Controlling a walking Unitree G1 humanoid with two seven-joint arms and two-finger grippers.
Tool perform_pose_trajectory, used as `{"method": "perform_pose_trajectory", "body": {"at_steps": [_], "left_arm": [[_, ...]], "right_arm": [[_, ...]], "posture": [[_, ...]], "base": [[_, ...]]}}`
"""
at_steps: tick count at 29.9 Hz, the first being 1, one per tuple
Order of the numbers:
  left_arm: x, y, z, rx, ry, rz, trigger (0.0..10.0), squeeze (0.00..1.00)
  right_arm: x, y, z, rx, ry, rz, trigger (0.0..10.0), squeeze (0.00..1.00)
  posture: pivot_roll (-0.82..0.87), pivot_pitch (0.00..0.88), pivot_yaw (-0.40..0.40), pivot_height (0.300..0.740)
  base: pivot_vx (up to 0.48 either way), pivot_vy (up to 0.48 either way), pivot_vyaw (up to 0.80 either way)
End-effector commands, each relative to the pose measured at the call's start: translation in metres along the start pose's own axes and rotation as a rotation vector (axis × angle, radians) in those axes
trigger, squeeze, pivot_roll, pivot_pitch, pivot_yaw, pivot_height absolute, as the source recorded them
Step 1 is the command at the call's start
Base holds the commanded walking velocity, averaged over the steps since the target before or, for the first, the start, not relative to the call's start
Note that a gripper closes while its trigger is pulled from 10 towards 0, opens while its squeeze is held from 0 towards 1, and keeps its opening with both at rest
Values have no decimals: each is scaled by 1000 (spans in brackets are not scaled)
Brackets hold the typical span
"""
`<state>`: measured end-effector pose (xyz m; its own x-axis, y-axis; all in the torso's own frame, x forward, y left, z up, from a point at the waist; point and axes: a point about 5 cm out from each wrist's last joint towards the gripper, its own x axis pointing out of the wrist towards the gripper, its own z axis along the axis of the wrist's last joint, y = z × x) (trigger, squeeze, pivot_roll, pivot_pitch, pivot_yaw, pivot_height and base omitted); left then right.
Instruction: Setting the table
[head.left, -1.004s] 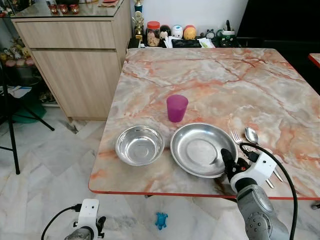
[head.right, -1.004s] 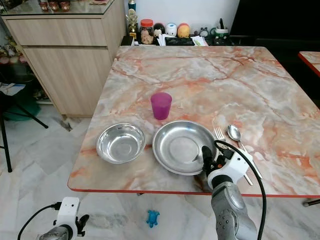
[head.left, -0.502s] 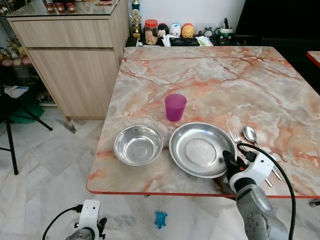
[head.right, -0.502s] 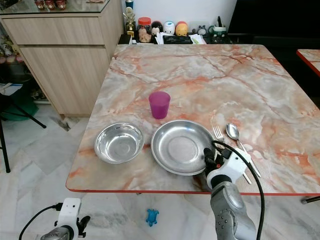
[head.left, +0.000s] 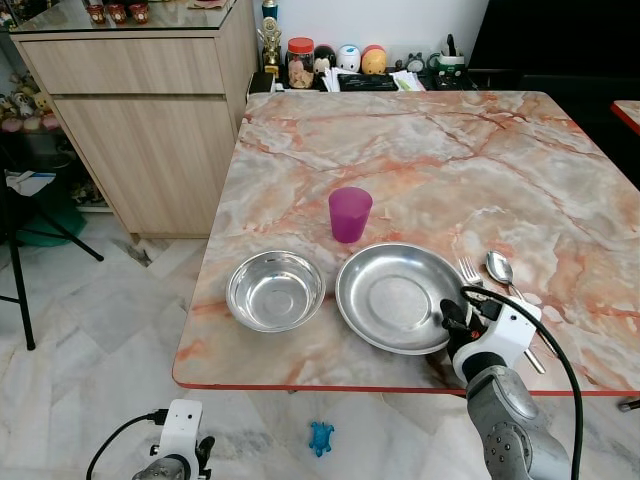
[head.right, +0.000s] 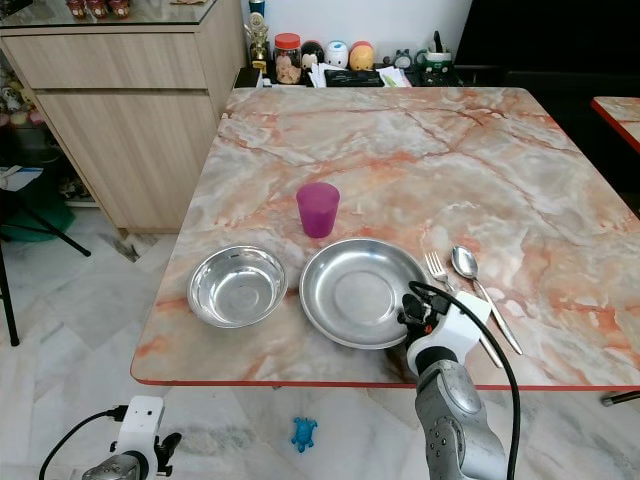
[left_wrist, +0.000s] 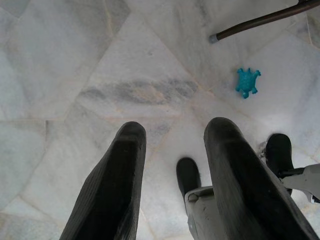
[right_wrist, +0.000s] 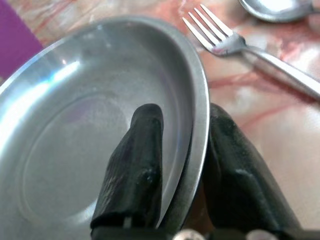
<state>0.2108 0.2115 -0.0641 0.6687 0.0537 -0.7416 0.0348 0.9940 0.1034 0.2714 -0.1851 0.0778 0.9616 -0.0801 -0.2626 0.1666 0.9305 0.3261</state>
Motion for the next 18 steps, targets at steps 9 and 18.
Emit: {"method": "perform_pose_trajectory", "body": {"at_steps": [9, 18], "left_arm": [[0, 0, -2, 4, 6, -2, 10000, 0], [0, 0, -2, 9, 4, 0, 10000, 0]], "right_arm": [[-18, 0, 57, 83, -398, 114, 10000, 0], [-27, -1, 83, 193, -566, 177, 10000, 0]], "posture": [[-13, 61, -8, 740], [-20, 60, 0, 740]], "base": [[0, 0, 0], [0, 0, 0]]}}
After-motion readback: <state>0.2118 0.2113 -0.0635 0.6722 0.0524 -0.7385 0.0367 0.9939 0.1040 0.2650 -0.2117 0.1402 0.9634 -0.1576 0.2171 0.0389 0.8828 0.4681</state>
